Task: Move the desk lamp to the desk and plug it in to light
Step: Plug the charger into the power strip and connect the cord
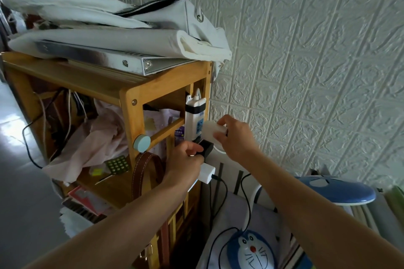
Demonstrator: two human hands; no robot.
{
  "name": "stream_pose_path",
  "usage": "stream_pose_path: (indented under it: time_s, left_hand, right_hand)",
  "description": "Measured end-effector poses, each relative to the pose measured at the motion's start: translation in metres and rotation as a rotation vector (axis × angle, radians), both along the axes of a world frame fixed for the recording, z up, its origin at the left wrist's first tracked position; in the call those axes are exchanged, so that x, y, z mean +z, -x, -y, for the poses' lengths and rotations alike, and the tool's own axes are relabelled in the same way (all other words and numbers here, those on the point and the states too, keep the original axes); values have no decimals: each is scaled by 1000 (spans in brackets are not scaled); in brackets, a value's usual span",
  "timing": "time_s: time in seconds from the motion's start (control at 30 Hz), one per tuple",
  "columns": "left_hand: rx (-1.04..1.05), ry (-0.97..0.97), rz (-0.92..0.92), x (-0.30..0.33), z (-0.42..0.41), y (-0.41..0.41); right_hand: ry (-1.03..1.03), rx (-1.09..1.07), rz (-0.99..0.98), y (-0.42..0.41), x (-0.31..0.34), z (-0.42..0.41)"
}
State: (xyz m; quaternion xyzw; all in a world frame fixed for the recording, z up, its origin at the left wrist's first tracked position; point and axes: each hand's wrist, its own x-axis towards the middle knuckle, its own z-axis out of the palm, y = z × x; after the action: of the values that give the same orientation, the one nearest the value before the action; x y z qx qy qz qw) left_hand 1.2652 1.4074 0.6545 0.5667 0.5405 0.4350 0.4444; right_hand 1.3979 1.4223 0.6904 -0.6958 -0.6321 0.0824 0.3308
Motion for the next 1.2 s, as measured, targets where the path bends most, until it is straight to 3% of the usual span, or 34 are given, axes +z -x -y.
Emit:
stream_pose_path:
  time_s: [1.2]
  left_hand:
    - [-39, -111, -90, 15, 5, -1]
  right_hand:
    - [48, -23, 55, 9, 11, -14]
